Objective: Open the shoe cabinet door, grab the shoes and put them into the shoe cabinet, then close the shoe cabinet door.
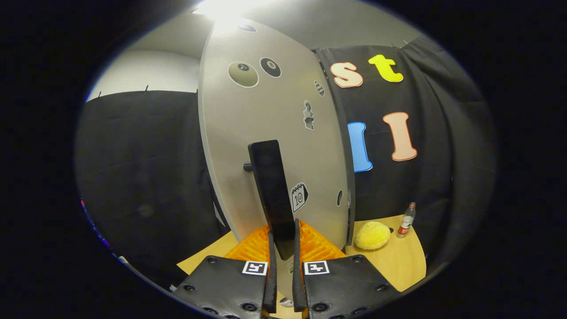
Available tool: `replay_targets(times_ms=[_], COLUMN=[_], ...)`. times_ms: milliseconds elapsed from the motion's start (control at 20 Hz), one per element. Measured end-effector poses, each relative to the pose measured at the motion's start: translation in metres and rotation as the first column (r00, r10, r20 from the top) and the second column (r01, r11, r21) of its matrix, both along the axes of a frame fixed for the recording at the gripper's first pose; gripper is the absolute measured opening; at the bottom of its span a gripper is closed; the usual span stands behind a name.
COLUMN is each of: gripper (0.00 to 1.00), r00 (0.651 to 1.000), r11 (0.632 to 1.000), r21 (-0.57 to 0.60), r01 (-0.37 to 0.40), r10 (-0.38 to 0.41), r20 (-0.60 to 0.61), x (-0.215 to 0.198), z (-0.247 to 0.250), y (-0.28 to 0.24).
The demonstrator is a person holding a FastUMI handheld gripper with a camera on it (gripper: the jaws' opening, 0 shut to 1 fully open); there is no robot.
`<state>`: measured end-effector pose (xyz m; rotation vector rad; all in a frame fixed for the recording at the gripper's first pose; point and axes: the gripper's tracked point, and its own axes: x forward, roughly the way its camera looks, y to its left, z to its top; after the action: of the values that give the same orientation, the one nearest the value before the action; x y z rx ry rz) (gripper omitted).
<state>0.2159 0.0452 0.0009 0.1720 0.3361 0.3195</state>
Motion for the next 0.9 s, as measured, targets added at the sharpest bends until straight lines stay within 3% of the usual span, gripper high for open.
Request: replay_targets(times_ms=[150, 450, 500, 650, 750, 900], gripper=[0.15, 0.12, 0.07, 0.08, 0.08, 0.37], r00=[0.996, 0.956, 0.954, 0.965, 0.958, 0.932], r11=[0.988, 0.945, 0.943, 0.964, 0.955, 0.919], r21=[-0.131, -0.15, -0.151, -0.052, -0.068, -0.158], r01=[0.077, 0.292, 0.298, 0.262, 0.287, 0.36], r10=[-0.069, -0.284, -0.291, -0.261, -0.285, -0.347], r20=[0.061, 0.071, 0.067, 0.028, 0.036, 0.104], x=[-0.002, 0.004, 0.005, 0.003, 0.0, -0.017], z=[0.003, 0.0, -0.003, -0.005, -0.001, 0.013], y=[-0.033, -0.111, -0.118, -0.11, -0.114, -0.131])
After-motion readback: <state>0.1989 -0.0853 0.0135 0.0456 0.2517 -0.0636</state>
